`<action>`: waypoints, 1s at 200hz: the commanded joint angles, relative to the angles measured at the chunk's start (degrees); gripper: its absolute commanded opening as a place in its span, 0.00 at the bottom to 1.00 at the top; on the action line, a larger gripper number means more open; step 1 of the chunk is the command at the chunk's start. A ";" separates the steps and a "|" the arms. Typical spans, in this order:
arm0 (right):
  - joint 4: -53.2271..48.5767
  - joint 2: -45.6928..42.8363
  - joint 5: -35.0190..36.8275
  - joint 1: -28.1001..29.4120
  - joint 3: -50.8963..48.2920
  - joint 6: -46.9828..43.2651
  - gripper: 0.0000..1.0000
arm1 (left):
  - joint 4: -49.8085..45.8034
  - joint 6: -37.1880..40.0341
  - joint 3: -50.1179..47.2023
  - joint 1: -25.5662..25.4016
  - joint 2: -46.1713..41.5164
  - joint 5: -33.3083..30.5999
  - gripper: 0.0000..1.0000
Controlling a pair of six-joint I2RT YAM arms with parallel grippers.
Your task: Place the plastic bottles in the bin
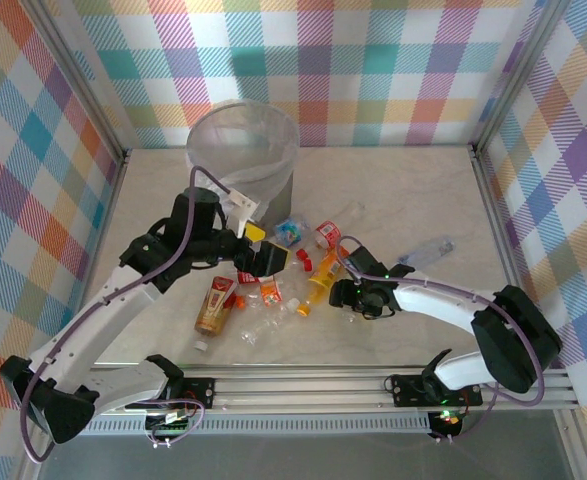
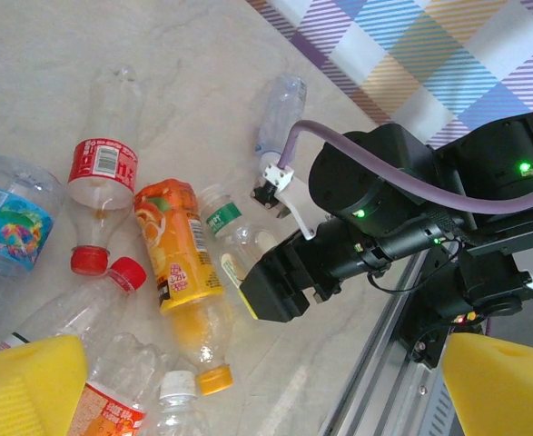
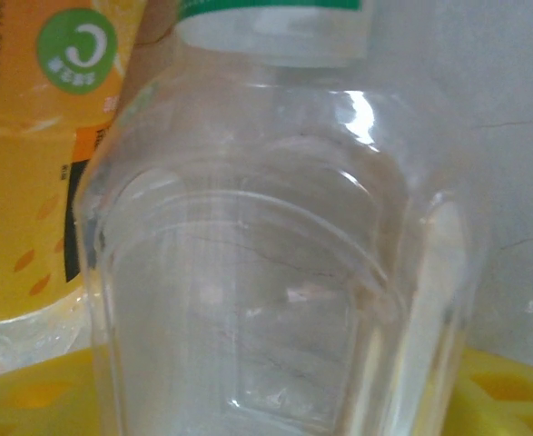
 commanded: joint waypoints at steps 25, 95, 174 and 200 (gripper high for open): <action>-4.01 -5.71 3.30 0.21 -0.82 -2.84 0.57 | 3.38 -2.51 0.89 -1.02 2.44 1.26 1.00; -1.24 -20.55 2.20 0.25 -2.53 -14.05 0.56 | 13.11 -20.16 -0.42 -1.03 9.35 0.41 1.00; 2.61 -28.70 -2.69 0.27 -0.84 -24.11 0.54 | 29.31 -36.94 -5.38 -1.76 13.42 3.60 1.00; 4.43 -28.33 -4.73 0.25 0.00 -25.15 0.53 | 31.37 -37.81 -4.98 -4.23 14.98 2.20 0.99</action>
